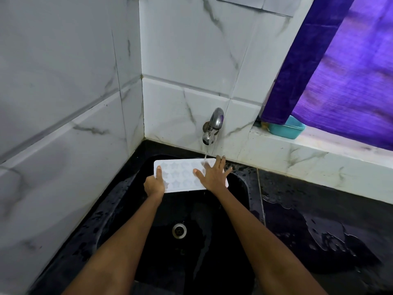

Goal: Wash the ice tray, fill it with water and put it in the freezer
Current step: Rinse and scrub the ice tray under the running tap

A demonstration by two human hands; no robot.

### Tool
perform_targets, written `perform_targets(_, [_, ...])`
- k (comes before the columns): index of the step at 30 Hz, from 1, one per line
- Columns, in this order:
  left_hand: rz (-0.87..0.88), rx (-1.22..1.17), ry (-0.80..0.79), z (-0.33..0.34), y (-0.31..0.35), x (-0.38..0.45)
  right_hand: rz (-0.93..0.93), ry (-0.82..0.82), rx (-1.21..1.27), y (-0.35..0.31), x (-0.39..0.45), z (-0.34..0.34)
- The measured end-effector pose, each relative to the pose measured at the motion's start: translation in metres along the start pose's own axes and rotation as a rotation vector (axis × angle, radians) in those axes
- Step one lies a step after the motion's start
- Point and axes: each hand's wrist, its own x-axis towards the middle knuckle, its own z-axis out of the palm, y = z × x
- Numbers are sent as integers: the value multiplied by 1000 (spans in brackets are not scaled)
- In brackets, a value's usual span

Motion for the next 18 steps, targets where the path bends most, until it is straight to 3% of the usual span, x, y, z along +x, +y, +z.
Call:
perform_targets(2, [-18, 7, 15, -2, -1, 2, -2, -54, 55, 4, 0, -1])
perform_targets(5, [30, 54, 1, -5, -5, 5, 11, -82, -69, 7, 0, -3])
perform_targets(10, [34, 46, 24, -5, -8, 5, -19, -99, 64, 3, -3, 3])
perform_targets(14, [53, 45, 6, -6, -13, 2, -10, -109, -51, 7, -3, 1])
perform_targets(18, [15, 13, 38, -5, -14, 0, -46, -118, 123, 7, -6, 4])
